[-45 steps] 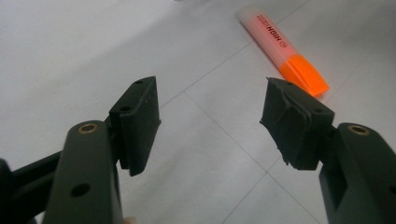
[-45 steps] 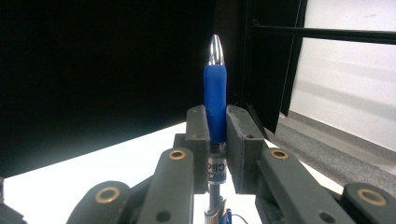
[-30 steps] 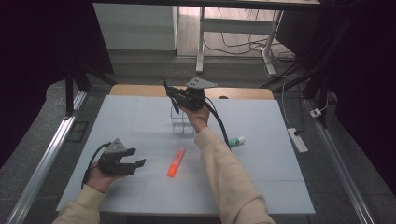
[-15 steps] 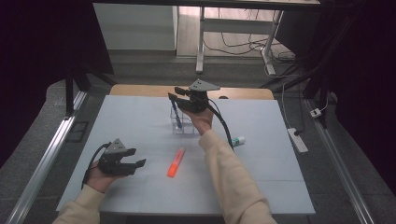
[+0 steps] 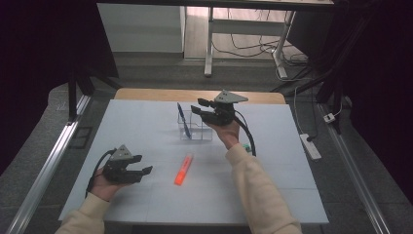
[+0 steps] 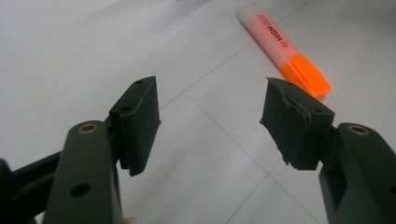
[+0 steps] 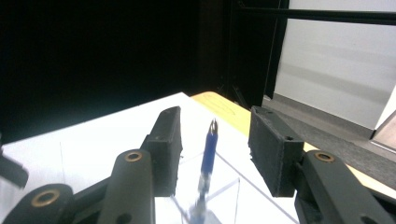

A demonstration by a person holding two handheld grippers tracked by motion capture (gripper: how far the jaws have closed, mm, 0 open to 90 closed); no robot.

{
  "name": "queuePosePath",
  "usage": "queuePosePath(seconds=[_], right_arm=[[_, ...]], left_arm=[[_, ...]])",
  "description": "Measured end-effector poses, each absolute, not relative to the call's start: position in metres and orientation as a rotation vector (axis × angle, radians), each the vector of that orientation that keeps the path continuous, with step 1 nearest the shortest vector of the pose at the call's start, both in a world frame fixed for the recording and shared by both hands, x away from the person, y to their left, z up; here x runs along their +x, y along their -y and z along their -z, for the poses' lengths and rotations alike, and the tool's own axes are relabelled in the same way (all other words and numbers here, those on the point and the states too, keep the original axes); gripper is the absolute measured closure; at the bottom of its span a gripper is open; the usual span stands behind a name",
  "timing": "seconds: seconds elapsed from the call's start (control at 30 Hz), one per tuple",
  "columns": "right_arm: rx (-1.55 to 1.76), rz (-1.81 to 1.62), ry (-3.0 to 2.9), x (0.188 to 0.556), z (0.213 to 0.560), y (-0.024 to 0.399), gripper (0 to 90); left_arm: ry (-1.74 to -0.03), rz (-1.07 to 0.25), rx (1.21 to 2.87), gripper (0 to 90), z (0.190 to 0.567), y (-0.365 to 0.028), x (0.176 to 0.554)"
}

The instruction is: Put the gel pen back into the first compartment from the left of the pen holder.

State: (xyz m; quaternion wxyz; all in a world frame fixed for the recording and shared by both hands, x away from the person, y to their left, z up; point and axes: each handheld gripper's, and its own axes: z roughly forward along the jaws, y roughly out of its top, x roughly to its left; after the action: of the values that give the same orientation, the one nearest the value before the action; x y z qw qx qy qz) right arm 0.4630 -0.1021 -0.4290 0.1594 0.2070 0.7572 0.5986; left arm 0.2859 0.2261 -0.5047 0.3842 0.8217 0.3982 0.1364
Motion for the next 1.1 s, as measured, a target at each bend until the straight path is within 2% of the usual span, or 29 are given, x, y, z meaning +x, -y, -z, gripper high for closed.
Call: queuePosePath(seconds=[1.1], right_arm=[[0.67,-1.563,-2.23,0.378,0.464,0.229,49.6]], left_arm=[[-1.033,-0.35,2.07,36.5,0.504,-0.226,0.288]])
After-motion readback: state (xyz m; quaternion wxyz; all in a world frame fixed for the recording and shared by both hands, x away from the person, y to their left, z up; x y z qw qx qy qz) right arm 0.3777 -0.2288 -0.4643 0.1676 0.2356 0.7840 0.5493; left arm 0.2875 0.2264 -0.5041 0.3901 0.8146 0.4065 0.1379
